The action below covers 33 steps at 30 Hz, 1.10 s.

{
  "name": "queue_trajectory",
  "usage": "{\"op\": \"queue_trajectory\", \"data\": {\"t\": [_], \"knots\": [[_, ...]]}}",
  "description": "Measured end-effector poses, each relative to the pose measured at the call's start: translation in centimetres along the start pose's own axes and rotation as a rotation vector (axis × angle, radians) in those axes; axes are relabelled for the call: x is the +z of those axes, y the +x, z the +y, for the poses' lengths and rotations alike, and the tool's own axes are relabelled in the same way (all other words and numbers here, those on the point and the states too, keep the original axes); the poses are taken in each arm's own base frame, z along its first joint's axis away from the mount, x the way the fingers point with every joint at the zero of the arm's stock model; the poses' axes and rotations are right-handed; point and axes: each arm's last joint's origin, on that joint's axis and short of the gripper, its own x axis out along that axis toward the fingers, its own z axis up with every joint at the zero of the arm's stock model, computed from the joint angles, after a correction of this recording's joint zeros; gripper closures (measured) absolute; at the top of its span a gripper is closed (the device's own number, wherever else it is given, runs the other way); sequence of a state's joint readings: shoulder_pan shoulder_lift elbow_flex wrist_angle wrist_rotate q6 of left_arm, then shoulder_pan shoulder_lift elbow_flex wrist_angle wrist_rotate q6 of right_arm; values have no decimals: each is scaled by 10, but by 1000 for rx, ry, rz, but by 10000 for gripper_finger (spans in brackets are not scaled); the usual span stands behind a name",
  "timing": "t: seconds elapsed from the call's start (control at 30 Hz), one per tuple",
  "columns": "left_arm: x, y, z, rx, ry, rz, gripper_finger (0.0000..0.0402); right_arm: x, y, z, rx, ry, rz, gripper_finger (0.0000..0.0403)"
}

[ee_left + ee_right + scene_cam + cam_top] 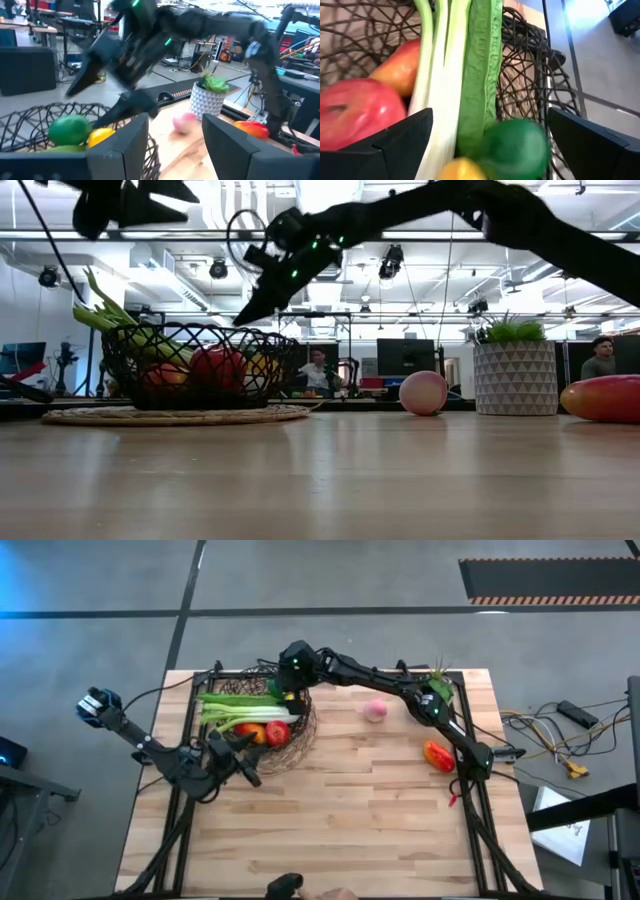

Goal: Build produce basket
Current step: Put the orange mango into the black mesh basket

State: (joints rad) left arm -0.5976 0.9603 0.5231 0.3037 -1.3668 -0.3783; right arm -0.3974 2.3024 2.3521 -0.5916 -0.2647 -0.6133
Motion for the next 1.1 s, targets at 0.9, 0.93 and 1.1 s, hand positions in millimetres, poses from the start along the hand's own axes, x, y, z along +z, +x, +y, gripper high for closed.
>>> {"op": "queue_trajectory", "data": {"t": [0.9, 0.93, 1.1], "knots": [[-99, 20, -97, -148, 260, 163, 231, -33, -227, 209, -155, 326, 343, 21], [-103, 21, -101, -147, 270, 165, 231, -40, -234, 216, -160, 374, 356, 21], [-123, 26, -116, -138, 312, 177, 231, -79, -265, 239, -198, 682, 493, 21]]}}
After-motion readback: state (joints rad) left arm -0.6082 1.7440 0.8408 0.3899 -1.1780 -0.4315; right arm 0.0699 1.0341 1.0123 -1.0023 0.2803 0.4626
